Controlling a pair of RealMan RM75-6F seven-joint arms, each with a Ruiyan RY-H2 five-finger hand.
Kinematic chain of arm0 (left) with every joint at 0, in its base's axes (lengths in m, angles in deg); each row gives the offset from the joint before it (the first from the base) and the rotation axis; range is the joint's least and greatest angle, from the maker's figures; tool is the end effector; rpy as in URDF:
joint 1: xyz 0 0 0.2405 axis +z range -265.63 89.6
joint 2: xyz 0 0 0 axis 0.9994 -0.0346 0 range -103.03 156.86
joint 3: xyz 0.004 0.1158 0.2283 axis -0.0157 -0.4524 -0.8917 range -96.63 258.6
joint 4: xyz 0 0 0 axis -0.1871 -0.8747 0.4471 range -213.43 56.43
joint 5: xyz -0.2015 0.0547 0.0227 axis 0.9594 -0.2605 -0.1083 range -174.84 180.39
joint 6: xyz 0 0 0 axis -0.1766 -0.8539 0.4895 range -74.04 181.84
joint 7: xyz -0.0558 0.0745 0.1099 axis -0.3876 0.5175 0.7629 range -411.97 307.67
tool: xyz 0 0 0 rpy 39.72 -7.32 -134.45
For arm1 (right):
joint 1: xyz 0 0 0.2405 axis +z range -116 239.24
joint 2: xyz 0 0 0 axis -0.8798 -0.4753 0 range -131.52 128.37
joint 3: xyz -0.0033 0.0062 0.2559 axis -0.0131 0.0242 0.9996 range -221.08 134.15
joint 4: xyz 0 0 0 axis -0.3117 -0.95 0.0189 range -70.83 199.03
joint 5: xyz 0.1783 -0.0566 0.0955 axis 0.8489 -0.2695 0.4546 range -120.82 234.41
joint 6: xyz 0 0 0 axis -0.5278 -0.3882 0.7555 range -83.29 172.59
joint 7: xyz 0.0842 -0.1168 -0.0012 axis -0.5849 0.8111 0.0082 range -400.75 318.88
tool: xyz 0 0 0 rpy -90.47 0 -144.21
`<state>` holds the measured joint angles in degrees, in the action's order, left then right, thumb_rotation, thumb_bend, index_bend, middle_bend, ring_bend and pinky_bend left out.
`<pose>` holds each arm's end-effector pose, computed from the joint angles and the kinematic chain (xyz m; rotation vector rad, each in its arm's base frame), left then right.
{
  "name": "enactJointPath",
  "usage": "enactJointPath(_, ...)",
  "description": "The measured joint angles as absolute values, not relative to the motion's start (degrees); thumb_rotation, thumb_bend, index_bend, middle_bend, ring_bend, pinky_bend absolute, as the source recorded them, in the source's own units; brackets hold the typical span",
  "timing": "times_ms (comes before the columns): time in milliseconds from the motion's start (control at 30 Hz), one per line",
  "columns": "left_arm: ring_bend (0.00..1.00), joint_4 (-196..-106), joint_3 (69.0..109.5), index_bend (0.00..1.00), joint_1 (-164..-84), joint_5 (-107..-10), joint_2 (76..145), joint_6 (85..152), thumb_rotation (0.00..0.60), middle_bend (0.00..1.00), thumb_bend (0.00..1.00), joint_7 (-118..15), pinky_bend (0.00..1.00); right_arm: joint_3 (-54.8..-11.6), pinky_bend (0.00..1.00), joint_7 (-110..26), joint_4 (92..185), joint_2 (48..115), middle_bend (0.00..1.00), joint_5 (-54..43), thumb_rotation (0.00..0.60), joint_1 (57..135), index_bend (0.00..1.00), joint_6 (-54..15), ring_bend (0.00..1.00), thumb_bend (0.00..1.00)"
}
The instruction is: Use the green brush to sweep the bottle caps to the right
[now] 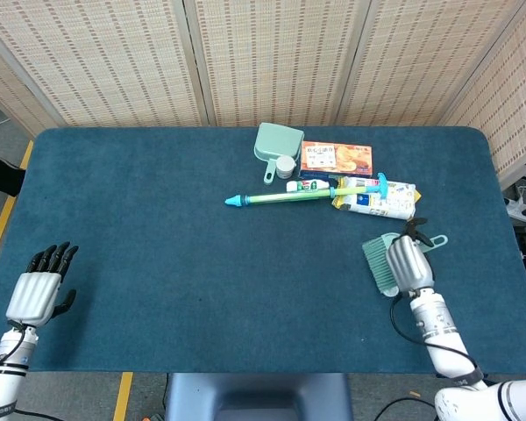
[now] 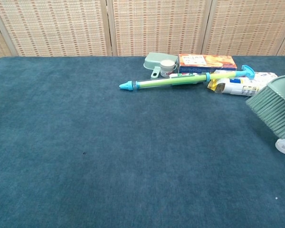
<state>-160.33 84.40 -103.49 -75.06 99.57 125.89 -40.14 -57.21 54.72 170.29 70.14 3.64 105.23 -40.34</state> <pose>-0.3243 0.2438 0.1075 -1.5536 -0.8192 -0.6645 -0.2108 -0.2768 0.0821 1.7959 0.2650 -0.1826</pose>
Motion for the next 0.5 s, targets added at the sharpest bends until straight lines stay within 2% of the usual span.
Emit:
enactJointPath(167, 0.00, -160.7, 84.0, 0.00, -103.3, -75.7, 99.5, 126.5, 0.600, 0.00, 0.39, -39.9, 0.11, -59.9, 0.32, 57.6, 173.6, 70.6, 0.88, -3.1, 0.600, 103.8, 1.00, -41.1, 0.59, 0.37)
enactJointPath(500, 0.00, -160.9, 83.8, 0.00, -102.9, -76.1, 99.3, 126.9, 0.600, 0.00, 0.40, -40.5, 0.11, -59.9, 0.32, 62.1, 166.8, 75.7, 0.88, -0.4, 0.600, 101.2, 1.00, -38.3, 0.59, 0.37)
